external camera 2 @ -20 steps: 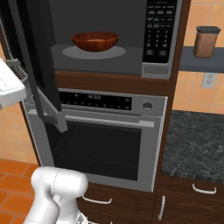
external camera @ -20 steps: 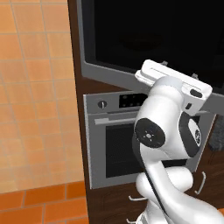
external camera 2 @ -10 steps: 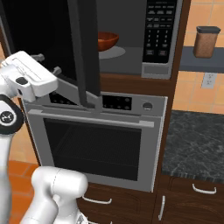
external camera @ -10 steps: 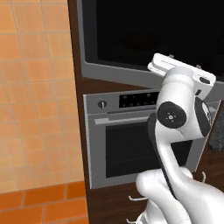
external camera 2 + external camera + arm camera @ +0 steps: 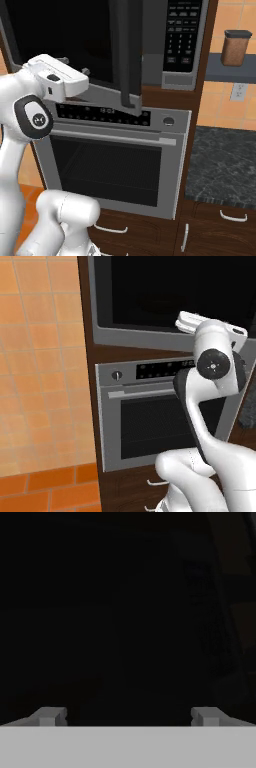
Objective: Open the microwave, place the bowl with waffle inside the microwave, then close the microwave door and turn it on.
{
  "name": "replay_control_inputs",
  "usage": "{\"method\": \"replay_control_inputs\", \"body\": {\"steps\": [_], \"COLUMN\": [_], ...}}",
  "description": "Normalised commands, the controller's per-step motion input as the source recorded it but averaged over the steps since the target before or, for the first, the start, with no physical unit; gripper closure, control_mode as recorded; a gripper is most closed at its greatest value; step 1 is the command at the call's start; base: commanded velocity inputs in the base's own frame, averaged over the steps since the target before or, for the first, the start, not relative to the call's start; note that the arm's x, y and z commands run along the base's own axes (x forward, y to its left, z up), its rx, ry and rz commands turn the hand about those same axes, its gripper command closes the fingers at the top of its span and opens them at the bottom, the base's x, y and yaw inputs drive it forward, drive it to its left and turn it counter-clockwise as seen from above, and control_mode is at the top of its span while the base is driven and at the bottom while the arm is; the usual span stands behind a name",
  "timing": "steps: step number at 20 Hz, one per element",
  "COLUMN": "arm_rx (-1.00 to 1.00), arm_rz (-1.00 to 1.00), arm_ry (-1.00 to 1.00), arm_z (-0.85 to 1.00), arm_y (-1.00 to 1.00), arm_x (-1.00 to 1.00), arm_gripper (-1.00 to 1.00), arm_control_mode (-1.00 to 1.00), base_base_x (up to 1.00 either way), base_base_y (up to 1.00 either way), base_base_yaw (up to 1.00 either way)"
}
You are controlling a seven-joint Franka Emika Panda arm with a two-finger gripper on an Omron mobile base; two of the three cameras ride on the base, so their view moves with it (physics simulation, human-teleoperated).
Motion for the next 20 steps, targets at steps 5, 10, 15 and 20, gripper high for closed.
{"method": "replay_control_inputs", "body": {"steps": [5, 10, 15, 20], "arm_rx": [0.00, 0.00, 0.00, 0.00], "arm_rz": [0.06, 0.10, 0.22, 0.22], "arm_ry": [0.21, 0.12, 0.00, 0.00], "arm_z": [0.12, 0.04, 0.00, 0.00], "arm_y": [-0.05, -0.15, -0.19, -0.09], "arm_x": [0.34, 0.45, 0.40, 0.33], "arm_gripper": [-1.00, -1.00, -1.00, -1.00], "arm_control_mode": [-1.00, -1.00, -1.00, -1.00], "base_base_x": [0.00, 0.00, 0.00, 0.00], "base_base_y": [0.00, 0.00, 0.00, 0.00], "base_base_yaw": [0.00, 0.00, 0.00, 0.00]}}
